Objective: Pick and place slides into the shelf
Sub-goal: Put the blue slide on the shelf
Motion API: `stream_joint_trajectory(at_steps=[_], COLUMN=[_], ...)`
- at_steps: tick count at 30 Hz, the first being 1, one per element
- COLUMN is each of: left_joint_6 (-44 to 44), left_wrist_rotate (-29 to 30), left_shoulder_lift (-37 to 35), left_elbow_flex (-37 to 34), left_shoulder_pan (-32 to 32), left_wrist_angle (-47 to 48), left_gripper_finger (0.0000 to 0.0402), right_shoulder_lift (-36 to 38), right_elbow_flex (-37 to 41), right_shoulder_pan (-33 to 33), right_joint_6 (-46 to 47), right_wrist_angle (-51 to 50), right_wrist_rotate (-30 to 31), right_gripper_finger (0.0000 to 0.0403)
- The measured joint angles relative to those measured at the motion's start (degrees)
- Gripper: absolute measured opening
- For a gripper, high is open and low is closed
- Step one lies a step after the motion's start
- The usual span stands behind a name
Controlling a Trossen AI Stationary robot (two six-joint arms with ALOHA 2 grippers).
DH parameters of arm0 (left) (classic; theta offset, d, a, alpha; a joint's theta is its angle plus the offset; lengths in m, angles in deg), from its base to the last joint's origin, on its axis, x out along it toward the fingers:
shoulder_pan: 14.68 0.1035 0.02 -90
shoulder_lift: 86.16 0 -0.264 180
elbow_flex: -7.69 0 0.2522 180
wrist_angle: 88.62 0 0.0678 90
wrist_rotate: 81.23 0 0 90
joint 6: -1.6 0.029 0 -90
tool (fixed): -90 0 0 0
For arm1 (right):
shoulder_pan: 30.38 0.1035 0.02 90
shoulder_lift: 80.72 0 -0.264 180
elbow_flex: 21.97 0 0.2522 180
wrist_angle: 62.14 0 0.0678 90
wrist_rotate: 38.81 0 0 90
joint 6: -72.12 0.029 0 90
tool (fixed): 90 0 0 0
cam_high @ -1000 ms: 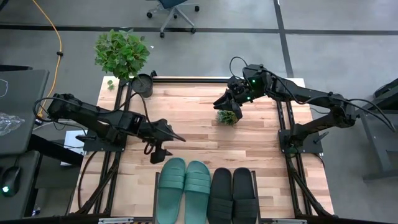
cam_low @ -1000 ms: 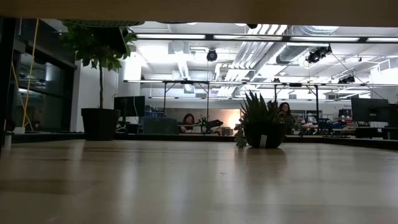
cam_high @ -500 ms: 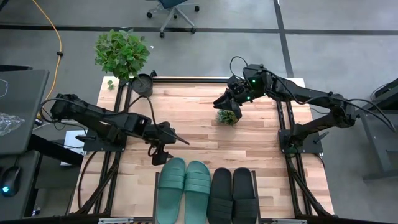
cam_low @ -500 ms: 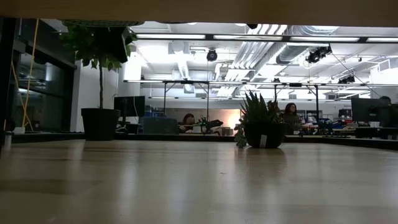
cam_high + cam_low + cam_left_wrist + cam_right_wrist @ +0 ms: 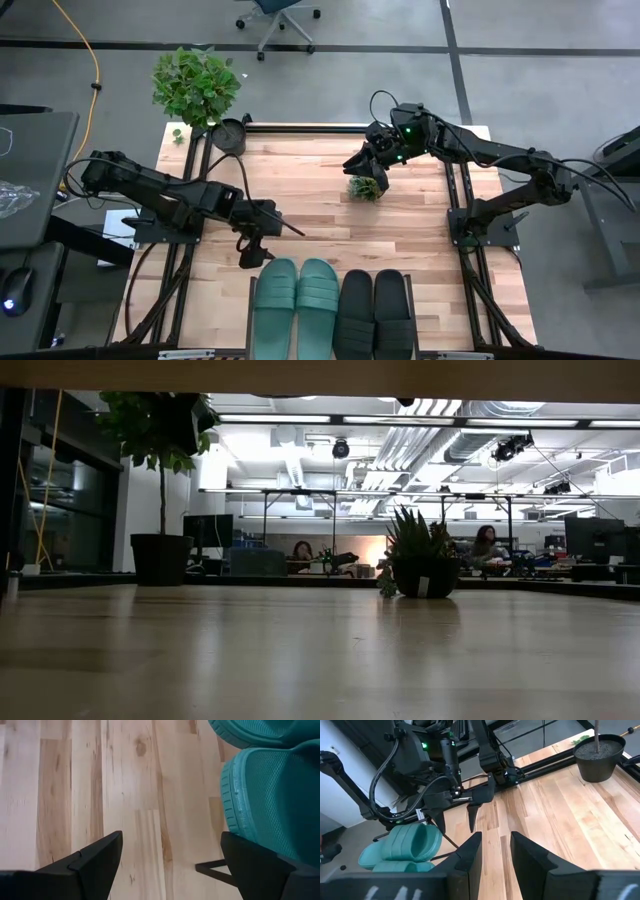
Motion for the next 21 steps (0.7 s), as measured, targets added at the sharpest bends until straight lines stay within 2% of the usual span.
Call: stream_joint_trajectory(at_steps=[21], left_joint_6=[2.5], left_wrist_rotate=[-4.1], left_shoulder_lift=[0.0], left_elbow_flex=[0.0], left_shoulder_pan=[0.0], left_wrist_angle=[-1.5], left_gripper_finger=[0.0326], right_shoulder_lift=[0.0], right_elbow_flex=[0.0], right_shoulder_pan=[0.0], right_joint_6=[-0.5], right_wrist_angle=[0.0], right_wrist_rotate=[0.0], right_gripper_finger=[0.0094])
